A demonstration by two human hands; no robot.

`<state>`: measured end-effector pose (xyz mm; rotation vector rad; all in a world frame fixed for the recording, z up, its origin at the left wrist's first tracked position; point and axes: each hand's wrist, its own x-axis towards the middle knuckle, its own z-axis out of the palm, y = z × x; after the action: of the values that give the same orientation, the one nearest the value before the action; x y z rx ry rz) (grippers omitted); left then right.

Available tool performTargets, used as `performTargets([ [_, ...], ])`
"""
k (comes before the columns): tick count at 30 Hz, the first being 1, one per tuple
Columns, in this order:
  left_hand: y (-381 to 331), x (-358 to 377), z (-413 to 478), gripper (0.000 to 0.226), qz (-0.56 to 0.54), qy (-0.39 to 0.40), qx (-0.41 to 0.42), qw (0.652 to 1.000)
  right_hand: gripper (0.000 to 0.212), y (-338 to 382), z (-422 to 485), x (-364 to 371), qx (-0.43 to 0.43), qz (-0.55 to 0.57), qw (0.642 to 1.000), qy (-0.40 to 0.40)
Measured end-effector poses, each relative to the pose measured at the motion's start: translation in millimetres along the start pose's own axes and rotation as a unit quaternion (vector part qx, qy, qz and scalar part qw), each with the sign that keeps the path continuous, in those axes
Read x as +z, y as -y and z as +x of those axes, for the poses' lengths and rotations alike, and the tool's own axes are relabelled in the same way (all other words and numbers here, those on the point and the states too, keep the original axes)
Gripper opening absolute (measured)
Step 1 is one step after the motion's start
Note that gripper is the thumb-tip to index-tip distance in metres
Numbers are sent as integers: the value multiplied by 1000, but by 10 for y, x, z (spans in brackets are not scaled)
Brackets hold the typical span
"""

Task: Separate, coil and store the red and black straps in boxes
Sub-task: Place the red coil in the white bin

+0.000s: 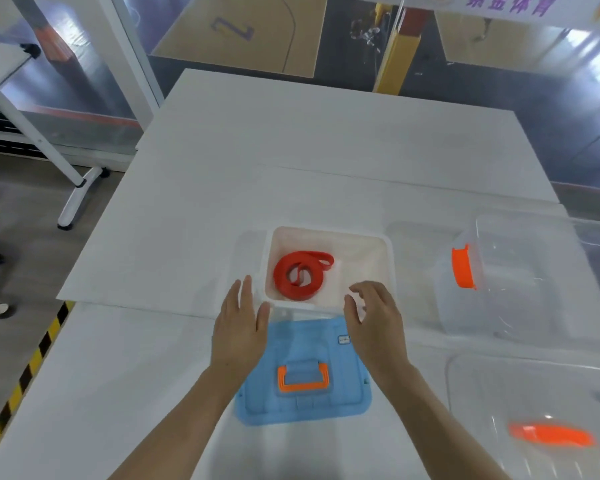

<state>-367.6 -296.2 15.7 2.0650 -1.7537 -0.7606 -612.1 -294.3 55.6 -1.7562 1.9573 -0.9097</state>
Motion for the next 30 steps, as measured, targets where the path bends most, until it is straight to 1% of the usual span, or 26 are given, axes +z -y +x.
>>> performTargets([
  [2, 163, 68, -292, 62, -16, -6, -41, 999, 14, -115, -338, -79, 12, -3, 1000, -4],
  [4, 305, 142, -536, 61, -18, 6, -77, 997, 15, -267, -626, -79, 52, -13, 998, 22],
  [6, 405, 209, -714, 61, -2, 32, -93, 995, 17, -421, -841, -30, 82, -32, 995, 54],
  [8, 431, 263, -844, 60, 27, 60, -89, 994, 19, -551, -997, 18, 92, -52, 991, 80],
  [11, 366, 329, -988, 60, 69, 82, -55, 993, 20, -648, -1161, 35, 105, -75, 985, 114],
  [15, 124, 410, -1215, 59, 114, 116, 12, 987, 19, -640, -1376, -54, 107, -100, 981, 129],
  [19, -215, 512, -1405, 59, 132, 158, 78, 975, 21, -566, -1605, -307, 121, -120, 980, 101],
  [23, -532, 746, -1596, 57, 156, 153, 164, 962, 19, -642, -1939, -684, 125, -134, 982, 39],
  [27, -969, 891, -1992, 59, 162, 184, 191, 950, 17, -893, -2301, -1095, 122, -155, 980, 20],
  [30, -1202, 1065, -2357, 59, 178, 190, 208, 943, 18, -1135, -2576, -1384, 116, -166, 979, 19],
])
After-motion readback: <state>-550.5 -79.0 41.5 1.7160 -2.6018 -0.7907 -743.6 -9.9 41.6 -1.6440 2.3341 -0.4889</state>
